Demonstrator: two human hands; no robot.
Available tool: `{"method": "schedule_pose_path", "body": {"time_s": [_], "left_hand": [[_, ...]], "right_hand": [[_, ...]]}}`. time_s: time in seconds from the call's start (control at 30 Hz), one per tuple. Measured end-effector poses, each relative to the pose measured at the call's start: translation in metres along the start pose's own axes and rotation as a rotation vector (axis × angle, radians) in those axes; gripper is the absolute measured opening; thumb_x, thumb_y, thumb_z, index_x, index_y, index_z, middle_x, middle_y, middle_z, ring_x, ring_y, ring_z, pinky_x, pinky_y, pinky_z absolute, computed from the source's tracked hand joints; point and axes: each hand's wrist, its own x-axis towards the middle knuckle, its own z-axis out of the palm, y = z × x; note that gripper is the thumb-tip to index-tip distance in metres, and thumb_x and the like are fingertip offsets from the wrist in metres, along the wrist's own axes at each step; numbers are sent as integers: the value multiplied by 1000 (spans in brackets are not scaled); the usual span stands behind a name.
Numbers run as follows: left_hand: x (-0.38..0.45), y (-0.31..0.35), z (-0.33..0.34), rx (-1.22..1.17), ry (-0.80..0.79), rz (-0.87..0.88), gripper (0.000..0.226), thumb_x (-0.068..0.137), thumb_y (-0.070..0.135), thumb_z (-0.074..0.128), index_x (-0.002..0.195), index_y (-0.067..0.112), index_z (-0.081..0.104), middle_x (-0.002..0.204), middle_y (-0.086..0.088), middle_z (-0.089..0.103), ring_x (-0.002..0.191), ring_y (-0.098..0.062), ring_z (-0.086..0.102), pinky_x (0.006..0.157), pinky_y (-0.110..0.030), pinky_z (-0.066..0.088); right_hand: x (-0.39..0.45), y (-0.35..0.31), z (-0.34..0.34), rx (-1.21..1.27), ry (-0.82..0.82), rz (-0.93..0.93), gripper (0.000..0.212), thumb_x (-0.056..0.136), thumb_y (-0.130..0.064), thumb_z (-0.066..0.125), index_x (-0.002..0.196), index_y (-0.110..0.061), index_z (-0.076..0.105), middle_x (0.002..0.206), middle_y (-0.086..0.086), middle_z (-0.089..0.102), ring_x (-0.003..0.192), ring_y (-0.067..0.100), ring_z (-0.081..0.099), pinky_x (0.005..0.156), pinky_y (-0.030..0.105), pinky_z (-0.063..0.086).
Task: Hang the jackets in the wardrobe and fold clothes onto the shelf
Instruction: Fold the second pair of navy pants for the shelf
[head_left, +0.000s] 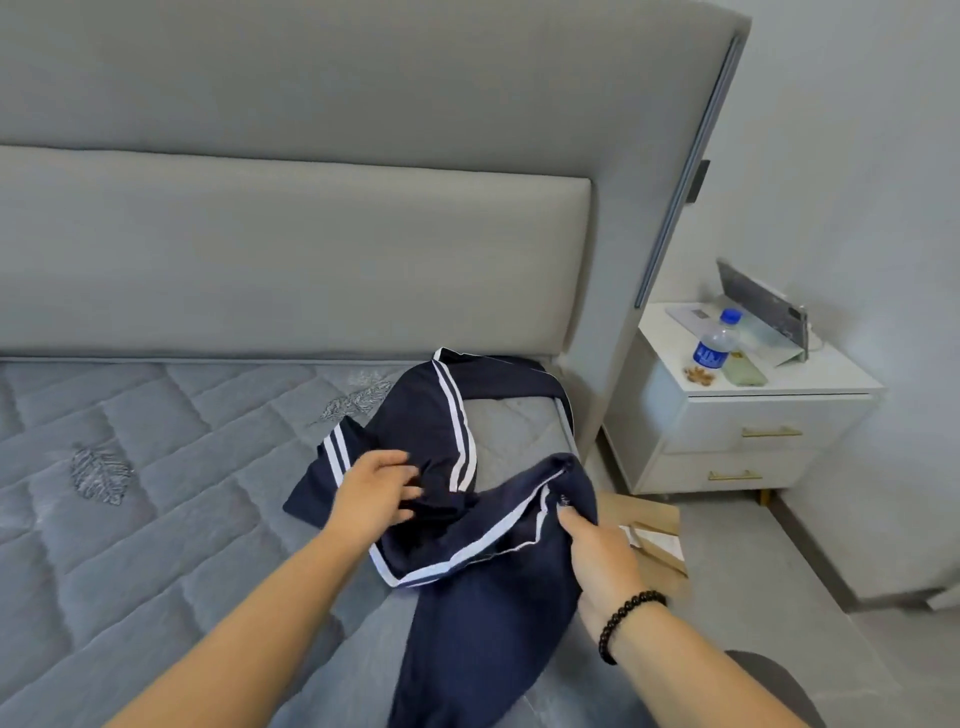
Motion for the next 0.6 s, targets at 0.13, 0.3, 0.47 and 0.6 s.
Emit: {"method": "schedule_pose_path", "body": {"time_s": [0.13, 0.3, 0.47, 0.6], "left_hand": [[32, -47, -14, 339, 145, -257, 68, 85, 22, 68, 141, 6, 33, 144, -17, 38, 126, -35, 44, 103, -44, 42], [51, -69, -6, -178, 122, -446, 65, 80, -2, 69, 130, 1, 27, 108, -16, 54, 99, -31, 59, 85, -48, 54], [60, -69, -18, -116, 234, -300, 36, 77, -14, 41, 108, -5, 56, 80, -9, 54, 69, -24, 50, 52, -24, 41], [29, -53, -18, -72, -79, -119, 24, 50, -7, 42, 65, 11, 48, 55, -1, 45, 54, -18, 37, 45, -21, 30]], "right_hand": [[9, 4, -29, -1, 64, 95, 14, 90, -18, 62, 100, -11, 69, 88, 11, 74, 86, 29, 68, 77, 38, 55], [5, 20, -38, -79, 59, 263, 24, 79, 1, 60, 103, 0, 64, 91, 21, 71, 87, 35, 66, 80, 43, 54], [12, 10, -34, -236, 88, 237, 37, 75, 0, 58, 111, 4, 56, 97, 20, 67, 84, 31, 64, 65, 33, 51], [16, -2, -17, -460, 163, -35, 40, 77, 2, 53, 116, -1, 47, 116, 21, 57, 100, 35, 59, 78, 38, 51]]}}
